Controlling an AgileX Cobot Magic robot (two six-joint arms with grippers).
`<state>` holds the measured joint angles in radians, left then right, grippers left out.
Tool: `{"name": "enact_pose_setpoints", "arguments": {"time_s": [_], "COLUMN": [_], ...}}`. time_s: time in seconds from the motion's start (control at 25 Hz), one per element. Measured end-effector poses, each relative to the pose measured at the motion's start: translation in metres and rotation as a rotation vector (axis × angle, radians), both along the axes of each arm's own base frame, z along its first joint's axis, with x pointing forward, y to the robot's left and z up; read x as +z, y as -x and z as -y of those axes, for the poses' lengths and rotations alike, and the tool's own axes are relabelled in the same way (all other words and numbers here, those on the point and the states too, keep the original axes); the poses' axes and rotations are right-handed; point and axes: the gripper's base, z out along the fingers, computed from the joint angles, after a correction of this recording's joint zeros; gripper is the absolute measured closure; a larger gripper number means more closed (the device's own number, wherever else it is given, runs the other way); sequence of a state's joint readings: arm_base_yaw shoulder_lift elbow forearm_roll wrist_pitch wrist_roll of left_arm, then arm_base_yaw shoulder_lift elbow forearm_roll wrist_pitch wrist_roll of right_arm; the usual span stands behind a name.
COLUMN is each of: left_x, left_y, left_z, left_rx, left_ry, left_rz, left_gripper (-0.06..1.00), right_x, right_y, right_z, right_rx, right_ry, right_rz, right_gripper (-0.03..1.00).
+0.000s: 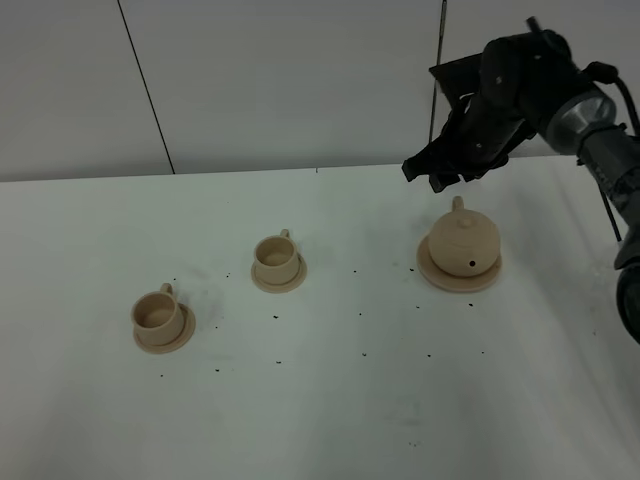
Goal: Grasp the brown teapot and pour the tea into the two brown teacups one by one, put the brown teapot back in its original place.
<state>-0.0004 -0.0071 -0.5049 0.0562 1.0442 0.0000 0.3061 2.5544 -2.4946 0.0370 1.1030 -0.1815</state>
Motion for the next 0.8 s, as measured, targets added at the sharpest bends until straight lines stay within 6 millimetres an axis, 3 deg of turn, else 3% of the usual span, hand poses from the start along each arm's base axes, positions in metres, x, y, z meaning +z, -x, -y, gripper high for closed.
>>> {"name": "enact_pose_setpoints", "arguments": {"time_s": [0.28, 0.6, 0.8], "left_x": [0.000, 0.000, 0.000], "left_y": [0.000, 0.000, 0.000], "left_z": [0.000, 0.000, 0.000], "left_rx": [0.000, 0.000, 0.000], "left_ry": [0.000, 0.000, 0.000], "left_rz": [0.000, 0.000, 0.000], "left_gripper": [0.70, 0.70, 0.70], "right_x": [-0.002, -0.025, -0.027], "right_y": [-0.003, -0.005, -0.006], "right_z": [0.003, 0.002, 0.003], "right_rx": [-0.008, -0.007, -0.007], "right_ry": [0.038, 0.050, 0.058], "right_rz": [0.029, -0.011, -0.012], "right_gripper": [0.56, 0.56, 0.56]}}
